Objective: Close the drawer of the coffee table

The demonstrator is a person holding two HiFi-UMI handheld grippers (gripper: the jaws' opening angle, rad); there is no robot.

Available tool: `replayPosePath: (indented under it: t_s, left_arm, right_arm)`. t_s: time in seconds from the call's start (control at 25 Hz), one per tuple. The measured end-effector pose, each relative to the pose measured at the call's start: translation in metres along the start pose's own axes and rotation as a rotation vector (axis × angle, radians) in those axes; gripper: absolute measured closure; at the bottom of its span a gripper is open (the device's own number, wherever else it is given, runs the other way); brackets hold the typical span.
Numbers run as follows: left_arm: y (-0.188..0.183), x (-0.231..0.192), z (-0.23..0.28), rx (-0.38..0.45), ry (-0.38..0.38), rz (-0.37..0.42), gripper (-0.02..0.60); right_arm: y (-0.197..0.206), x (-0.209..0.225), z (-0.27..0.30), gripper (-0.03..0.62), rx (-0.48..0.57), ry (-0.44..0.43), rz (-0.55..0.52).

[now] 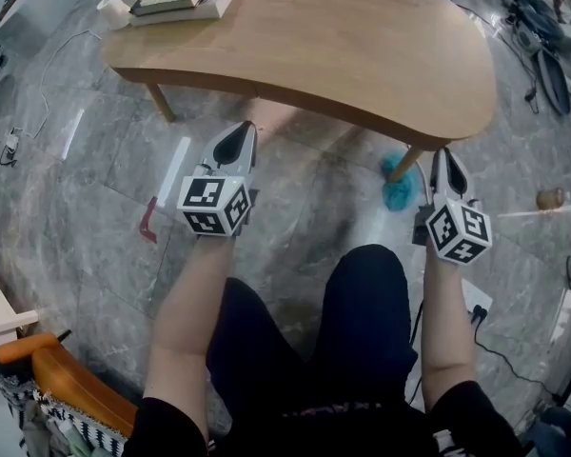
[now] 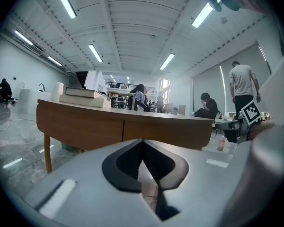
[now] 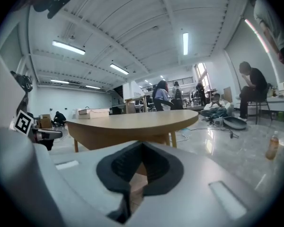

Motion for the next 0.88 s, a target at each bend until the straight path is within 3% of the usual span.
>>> replayPosePath:
  t_s: [0.2,0.48,0.88]
  left_arm:
    - [-0.016,0.006,-0.016,-0.007,0.012,0.015,0.575]
    - [-0.065,0.010,-0.055,-0.112,-0.003,-0.025,0.575]
    - [-0.214,0.035,-0.160,-0.233,-0.039,-0.010,0.575]
  right_arm:
    - [-0.025,-0.050,0.006,0.592,-0.013,-0.185,-0.024]
    - [-0.078,-0.106,0.004,0.592,-0.157,-0.331,-0.022]
    - [-0.220,-0.173,-0.046,0.592,-0.323,-0.416,0.012]
Point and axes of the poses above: the fingertips, and each gripper's own axes: z forward along the fingers, x to its right, y out of its underside, the point moved 3 cm from there along -z, backward along the fingers, and after that the axes turned 13 degrees about -y, right-handed, at the moved point
